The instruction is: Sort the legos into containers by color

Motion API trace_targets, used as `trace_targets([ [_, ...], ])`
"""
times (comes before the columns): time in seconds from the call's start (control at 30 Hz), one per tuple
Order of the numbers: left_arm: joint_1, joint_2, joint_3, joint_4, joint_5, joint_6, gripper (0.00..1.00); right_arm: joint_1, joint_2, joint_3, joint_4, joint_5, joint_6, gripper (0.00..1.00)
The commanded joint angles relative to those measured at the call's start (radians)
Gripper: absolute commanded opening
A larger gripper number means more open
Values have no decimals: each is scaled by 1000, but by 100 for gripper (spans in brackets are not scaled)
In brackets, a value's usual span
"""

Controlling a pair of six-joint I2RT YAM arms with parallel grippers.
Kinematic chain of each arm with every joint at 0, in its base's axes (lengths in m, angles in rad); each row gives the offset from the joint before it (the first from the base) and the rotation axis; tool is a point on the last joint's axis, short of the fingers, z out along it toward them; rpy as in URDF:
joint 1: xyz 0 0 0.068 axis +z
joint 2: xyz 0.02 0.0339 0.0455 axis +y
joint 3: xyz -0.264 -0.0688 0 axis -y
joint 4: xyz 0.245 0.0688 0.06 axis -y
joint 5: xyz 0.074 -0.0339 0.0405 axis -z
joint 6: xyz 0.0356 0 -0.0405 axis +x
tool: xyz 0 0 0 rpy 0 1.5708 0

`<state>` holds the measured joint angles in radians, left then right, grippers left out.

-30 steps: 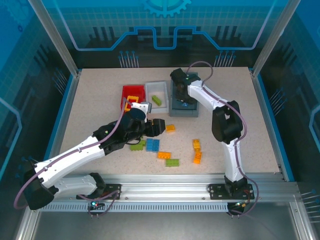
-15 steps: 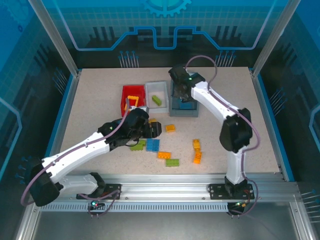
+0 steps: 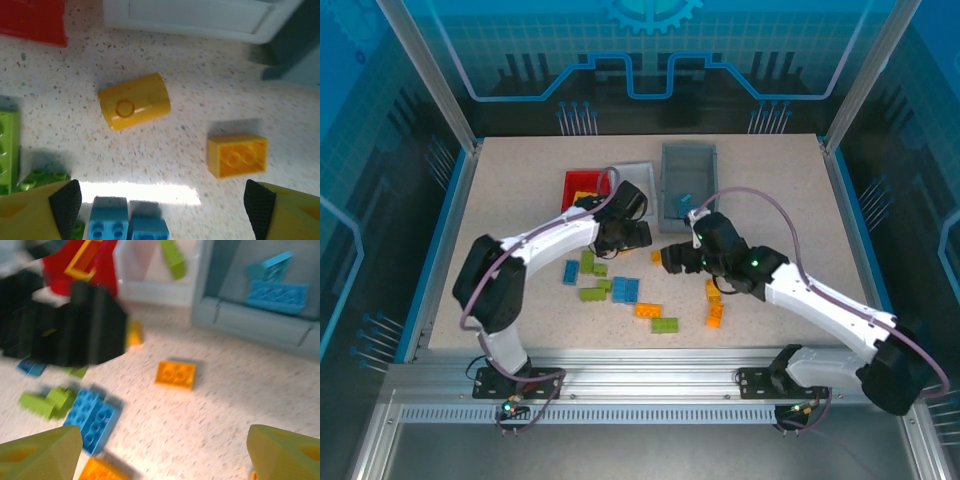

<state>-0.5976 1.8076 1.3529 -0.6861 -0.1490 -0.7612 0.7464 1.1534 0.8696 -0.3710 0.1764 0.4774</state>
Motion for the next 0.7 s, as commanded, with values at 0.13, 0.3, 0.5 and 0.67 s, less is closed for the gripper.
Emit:
trace_targets([
  [0.13,23,131,68,-66,-70,-54,90,45,-130,-45,60,-84,-38,88],
  [0.3,44,189,93,-36,-85,-43,88,48,-126,-43,65,-96,-21,88],
  [0.5,62,215,95,20,-70,-15,82,55,-105,-40,75,-100,-12,87],
  [0.67,63,225,68,53,-43,-15,66,55,-91,-41,77,-101,-9,86],
])
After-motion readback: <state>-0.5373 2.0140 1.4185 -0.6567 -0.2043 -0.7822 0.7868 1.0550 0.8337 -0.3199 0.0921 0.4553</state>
